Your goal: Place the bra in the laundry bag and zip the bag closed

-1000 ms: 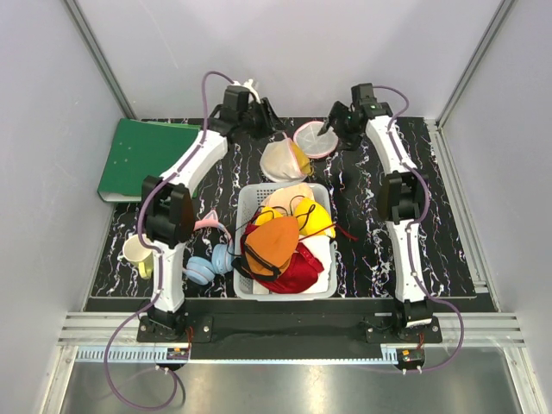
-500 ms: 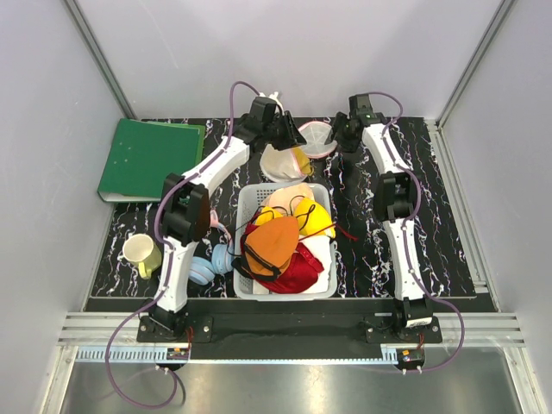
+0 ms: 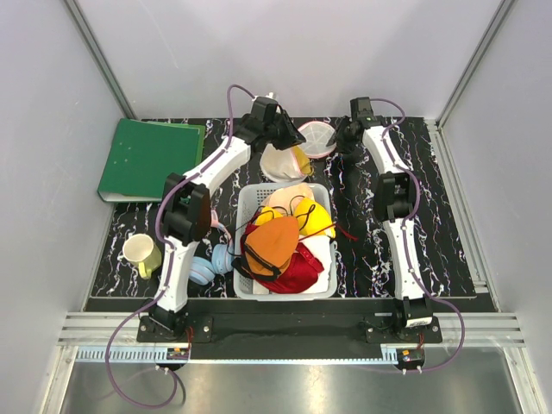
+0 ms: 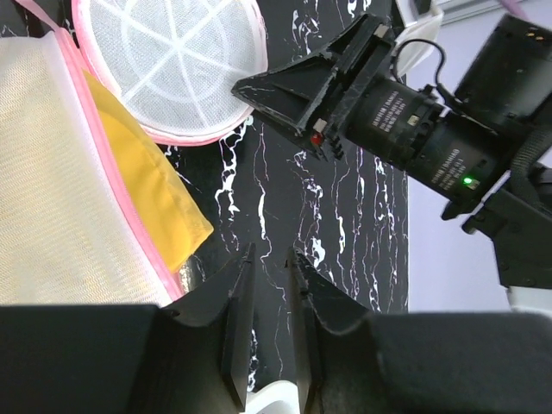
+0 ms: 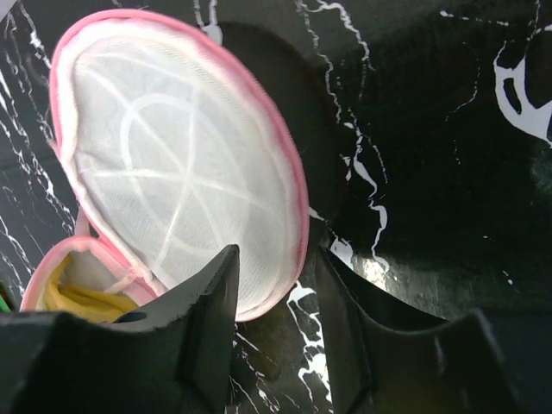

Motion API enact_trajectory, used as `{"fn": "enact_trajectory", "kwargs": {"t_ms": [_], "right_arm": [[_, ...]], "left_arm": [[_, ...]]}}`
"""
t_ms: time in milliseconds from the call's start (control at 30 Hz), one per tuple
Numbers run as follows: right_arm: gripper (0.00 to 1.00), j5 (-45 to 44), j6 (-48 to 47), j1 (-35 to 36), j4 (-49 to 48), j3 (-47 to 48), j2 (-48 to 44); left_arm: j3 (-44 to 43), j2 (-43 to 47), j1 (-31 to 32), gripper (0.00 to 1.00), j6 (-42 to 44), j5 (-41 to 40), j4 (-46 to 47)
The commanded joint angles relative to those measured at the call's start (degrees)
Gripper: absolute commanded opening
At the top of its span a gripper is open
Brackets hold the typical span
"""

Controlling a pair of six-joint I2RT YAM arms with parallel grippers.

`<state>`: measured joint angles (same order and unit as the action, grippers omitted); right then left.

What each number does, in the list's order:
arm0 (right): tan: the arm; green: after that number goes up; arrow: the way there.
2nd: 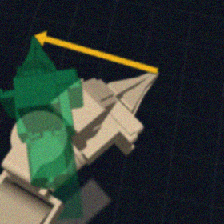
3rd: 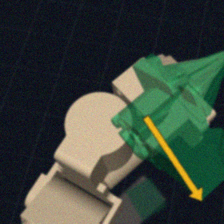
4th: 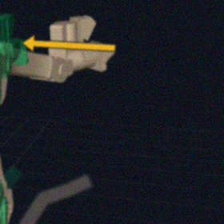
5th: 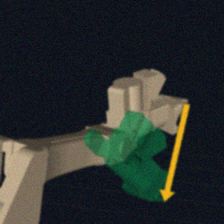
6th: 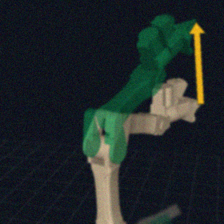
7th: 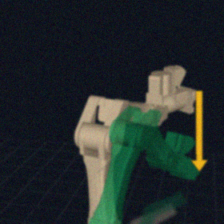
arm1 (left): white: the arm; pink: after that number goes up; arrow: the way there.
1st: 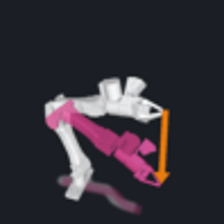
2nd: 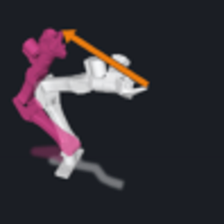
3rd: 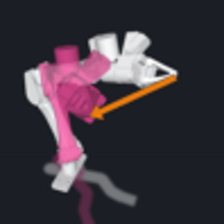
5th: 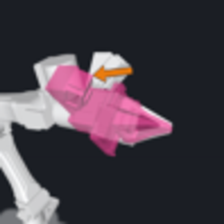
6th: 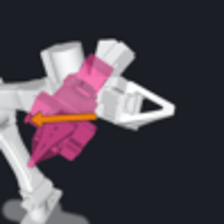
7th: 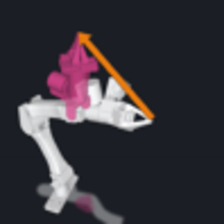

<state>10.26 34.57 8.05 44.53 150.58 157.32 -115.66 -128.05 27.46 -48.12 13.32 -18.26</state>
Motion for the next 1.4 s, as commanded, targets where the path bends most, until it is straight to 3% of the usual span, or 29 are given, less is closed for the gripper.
{"fn": "enact_trajectory", "kwargs": {"t_ms": [0, 200, 233, 267, 467, 533, 933, 1367], "right_arm": [[0.47, 1.25, 3.84, -0.67, 0.72, 2.7, 1.85], [0.47, 1.25, 4.81, -0.76, 1.7, 2.69, 2.38], [0.42, 1.69, 4.81, -0.76, 1.78, 2.96, 2.73], [0.32, 2.04, 4.81, -0.85, 1.78, 3.31, 2.82], [0.12, 3.71, 2.35, -0.85, 1.0, 2.61, 1.86], [0.01, 3.8, 2.17, -0.85, 0.91, 2.17, 1.59], [0.0, 5.38, 2.79, -0.76, 0.03, -0.64, -3.15], [0.0, 4.06, 1.03, -0.06, 0.2, -8.1, -14.13]], "left_arm": [[0.96, 4.64, 0.4, 0.25, -1.72, -1.54, 2.79], [4.12, 8.34, 0.66, 0.26, -1.02, -2.69, 2.88], [4.3, 8.95, 0.66, 0.26, -0.66, -2.86, 2.53], [4.3, 9.22, 0.66, 0.26, 0.03, -2.95, 2.27], [6.58, 11.15, 0.66, 0.27, 2.5, -4.8, 1.47], [6.15, 10.89, 0.66, 0.27, 2.5, -4.62, 1.39], [3.16, 9.66, 1.19, 0.28, 4.52, -6.29, -0.72], [-0.36, 7.47, 1.19, 0.29, 9.27, -7.26, -2.57]]}}
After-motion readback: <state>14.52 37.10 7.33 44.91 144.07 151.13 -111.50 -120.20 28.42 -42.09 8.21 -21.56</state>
